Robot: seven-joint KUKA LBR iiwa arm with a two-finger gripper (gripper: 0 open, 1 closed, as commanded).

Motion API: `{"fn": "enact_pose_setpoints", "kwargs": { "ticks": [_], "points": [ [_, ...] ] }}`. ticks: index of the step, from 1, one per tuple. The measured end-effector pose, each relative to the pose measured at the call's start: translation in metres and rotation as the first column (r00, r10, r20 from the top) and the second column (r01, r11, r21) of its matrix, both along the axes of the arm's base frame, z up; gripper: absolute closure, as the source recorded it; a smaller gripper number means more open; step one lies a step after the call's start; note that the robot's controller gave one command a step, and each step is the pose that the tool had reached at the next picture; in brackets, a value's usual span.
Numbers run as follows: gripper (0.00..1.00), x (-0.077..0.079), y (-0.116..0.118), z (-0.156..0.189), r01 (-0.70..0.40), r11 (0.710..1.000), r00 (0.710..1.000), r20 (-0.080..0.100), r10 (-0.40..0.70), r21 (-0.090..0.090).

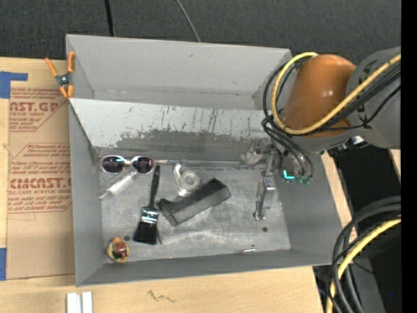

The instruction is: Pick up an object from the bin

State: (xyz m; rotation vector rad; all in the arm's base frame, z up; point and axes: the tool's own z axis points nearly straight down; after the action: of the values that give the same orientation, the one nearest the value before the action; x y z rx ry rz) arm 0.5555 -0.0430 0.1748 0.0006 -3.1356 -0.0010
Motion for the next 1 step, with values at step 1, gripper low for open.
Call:
{"fn": "enact_pose_setpoints", "kwargs": {
  "ticks": [1],
  "points": [
    [0.0, 0.0018, -0.0001, 0.004, 0.0, 1.0, 1.0, 0.008, 0.0, -0.001]
  ]
}}
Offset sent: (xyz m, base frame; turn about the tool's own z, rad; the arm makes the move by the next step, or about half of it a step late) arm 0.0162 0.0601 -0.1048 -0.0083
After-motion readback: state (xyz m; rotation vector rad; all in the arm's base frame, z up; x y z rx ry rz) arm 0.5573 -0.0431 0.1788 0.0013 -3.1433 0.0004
